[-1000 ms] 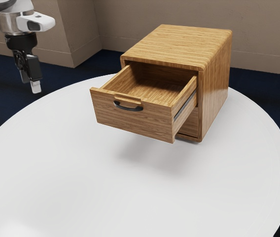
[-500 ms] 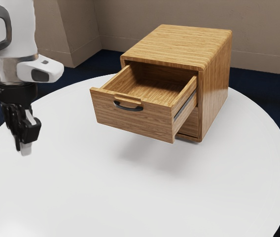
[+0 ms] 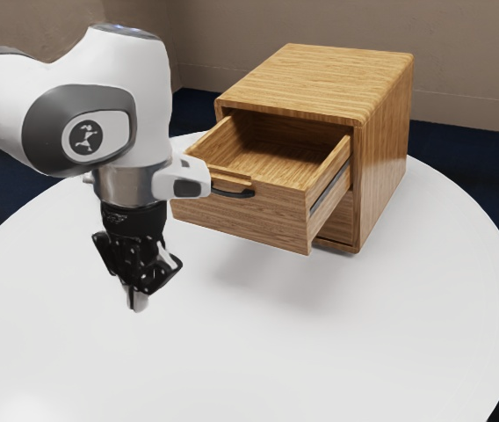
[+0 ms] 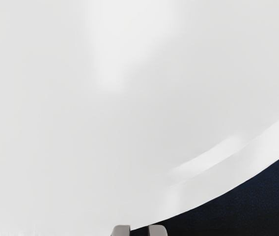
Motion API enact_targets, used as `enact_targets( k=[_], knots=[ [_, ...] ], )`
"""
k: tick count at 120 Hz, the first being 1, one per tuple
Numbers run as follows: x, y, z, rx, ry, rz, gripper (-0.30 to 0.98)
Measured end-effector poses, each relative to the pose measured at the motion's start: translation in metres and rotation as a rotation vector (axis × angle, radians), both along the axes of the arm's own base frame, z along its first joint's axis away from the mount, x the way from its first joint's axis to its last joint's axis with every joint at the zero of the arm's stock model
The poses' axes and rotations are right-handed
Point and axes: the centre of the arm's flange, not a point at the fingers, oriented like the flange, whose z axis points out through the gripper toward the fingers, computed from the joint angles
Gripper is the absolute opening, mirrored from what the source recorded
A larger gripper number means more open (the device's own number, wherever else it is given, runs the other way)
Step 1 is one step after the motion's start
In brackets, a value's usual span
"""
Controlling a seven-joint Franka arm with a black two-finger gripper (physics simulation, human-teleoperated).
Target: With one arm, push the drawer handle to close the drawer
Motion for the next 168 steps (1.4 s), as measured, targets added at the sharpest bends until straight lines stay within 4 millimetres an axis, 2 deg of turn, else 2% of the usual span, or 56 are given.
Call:
enact_targets(
  k=[12, 22, 30, 53, 69, 100, 119, 145, 153, 168],
  knots=[
    [0.005, -0.002, -0.006, -0.02, -0.006, 0.062, -0.08],
    [0.018, 0.001, -0.011, -0.048, 0.014, 0.106, -0.09],
    [0.027, 0.006, -0.008, -0.058, 0.008, 0.143, -0.09],
    [0.048, 0.029, -0.007, -0.062, 0.007, 0.244, -0.1],
    [0.074, 0.036, -0.018, -0.077, 0.041, 0.246, -0.1],
    [0.121, 0.046, -0.014, -0.088, 0.024, 0.233, -0.1],
    [0.157, 0.058, -0.029, -0.082, 0.041, 0.222, -0.1],
    [0.182, 0.074, -0.033, -0.075, 0.018, 0.251, -0.1],
    [0.193, 0.072, -0.038, -0.076, 0.02, 0.243, -0.1],
    [0.199, 0.05, -0.043, -0.074, 0.016, 0.209, -0.1]
  ],
)
